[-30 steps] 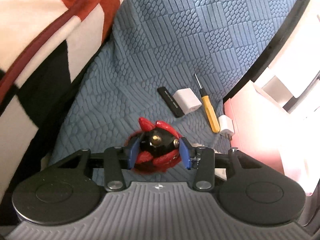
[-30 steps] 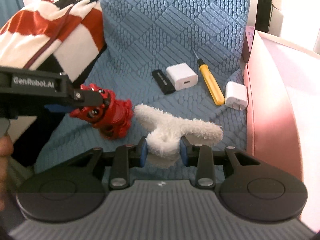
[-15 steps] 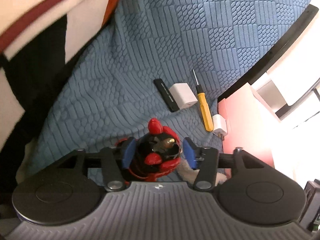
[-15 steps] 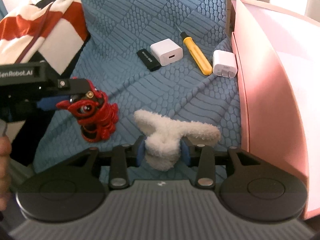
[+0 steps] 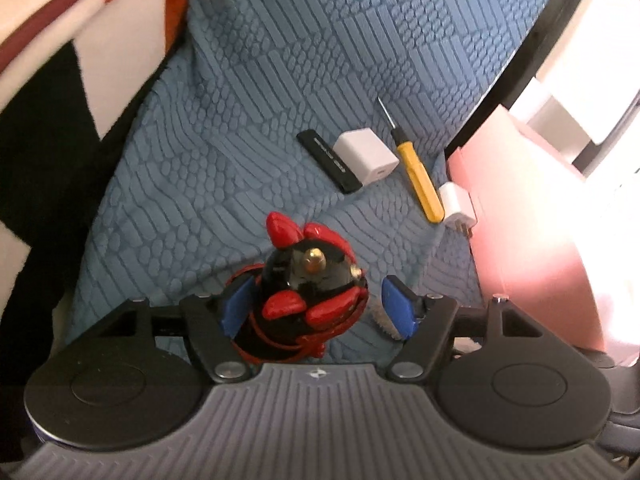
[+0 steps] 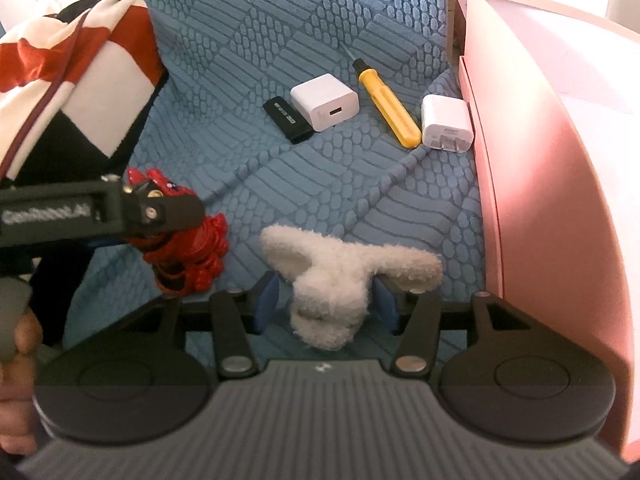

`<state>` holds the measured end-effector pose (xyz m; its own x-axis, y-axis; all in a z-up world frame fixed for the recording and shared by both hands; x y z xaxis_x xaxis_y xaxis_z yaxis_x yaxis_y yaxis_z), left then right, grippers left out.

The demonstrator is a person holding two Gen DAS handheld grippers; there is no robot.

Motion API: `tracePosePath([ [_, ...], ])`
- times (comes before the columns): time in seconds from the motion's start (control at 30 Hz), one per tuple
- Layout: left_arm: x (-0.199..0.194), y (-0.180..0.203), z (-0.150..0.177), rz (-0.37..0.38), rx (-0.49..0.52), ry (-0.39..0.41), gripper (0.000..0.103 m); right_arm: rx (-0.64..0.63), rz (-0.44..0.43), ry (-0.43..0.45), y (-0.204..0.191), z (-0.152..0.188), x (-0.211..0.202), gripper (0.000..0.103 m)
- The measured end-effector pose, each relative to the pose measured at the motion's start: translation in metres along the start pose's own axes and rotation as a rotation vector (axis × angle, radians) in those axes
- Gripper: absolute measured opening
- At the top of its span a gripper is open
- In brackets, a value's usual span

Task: Organize rigid objects
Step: 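Lift the red toy with the left gripper while the right gripper carries the fluffy toy over the pink box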

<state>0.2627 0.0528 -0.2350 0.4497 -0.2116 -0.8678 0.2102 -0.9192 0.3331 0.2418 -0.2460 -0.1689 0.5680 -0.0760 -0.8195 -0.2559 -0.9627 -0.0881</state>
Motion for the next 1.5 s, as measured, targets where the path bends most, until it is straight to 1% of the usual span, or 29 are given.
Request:
tracePosePath([
  [0.17,0.005,0.005,-0.003,-0.033,0.045,0.002,0.074,-0.002,0.033,0.012,0.002,0.002,0.000,0.053],
  [0.2,0.006,0.005,-0.003,-0.037,0.050,0.003,0.074,-0.006,0.040,0.016,0.001,0.002,0.001,0.049],
  [0.23,0.007,0.005,-0.003,-0.040,0.052,0.006,0.074,-0.010,0.050,0.021,0.001,0.002,0.001,0.042],
  [0.27,0.007,0.005,-0.003,-0.046,0.056,0.010,0.074,-0.019,0.060,0.026,0.000,0.001,0.001,0.038],
  [0.33,0.009,0.005,-0.003,-0.070,0.075,0.014,0.073,-0.034,0.065,0.036,-0.002,0.000,0.000,0.036],
  [0.37,0.009,0.006,-0.003,-0.073,0.080,0.016,0.071,-0.038,0.070,0.044,-0.003,-0.001,0.000,0.035],
  [0.4,0.009,0.006,-0.004,-0.074,0.080,0.021,0.066,-0.040,0.074,0.050,-0.004,-0.001,-0.001,0.035],
  [0.53,0.007,0.004,-0.007,-0.061,0.067,0.035,0.066,-0.032,0.075,0.068,-0.004,-0.006,-0.004,0.035],
  [0.63,0.002,0.003,-0.008,-0.027,0.045,0.047,0.066,-0.040,0.090,0.081,-0.005,-0.009,-0.010,0.035],
  [0.73,-0.008,0.006,-0.010,-0.009,0.047,0.066,0.066,-0.045,0.083,0.090,-0.006,-0.014,-0.019,0.035],
  [0.8,-0.017,0.010,-0.011,0.018,0.048,0.083,0.066,-0.046,0.077,0.097,-0.007,-0.016,-0.026,0.035],
  [0.97,-0.041,0.018,-0.018,0.063,0.034,0.113,0.066,-0.059,0.055,0.123,-0.011,-0.024,-0.051,0.035],
  [1.33,-0.083,0.064,-0.033,0.094,0.098,0.140,0.066,-0.086,0.045,0.187,-0.007,-0.049,-0.120,0.035],
  [1.5,-0.104,0.084,-0.048,0.113,0.115,0.162,0.066,-0.074,0.046,0.236,0.003,-0.062,-0.154,0.035],
])
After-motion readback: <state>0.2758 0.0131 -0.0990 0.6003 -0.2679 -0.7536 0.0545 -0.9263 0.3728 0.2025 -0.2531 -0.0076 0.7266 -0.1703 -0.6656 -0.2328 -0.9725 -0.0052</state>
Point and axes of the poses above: each gripper's, at about its wrist camera, not at the fingertips, and x roughly the way its jaws point, y to its right, z to its underside, the point moved 10 cm from there along x, roughly the way its jaws point, and after that the axes turned 11 degrees about -y, right-handed, at the moved point
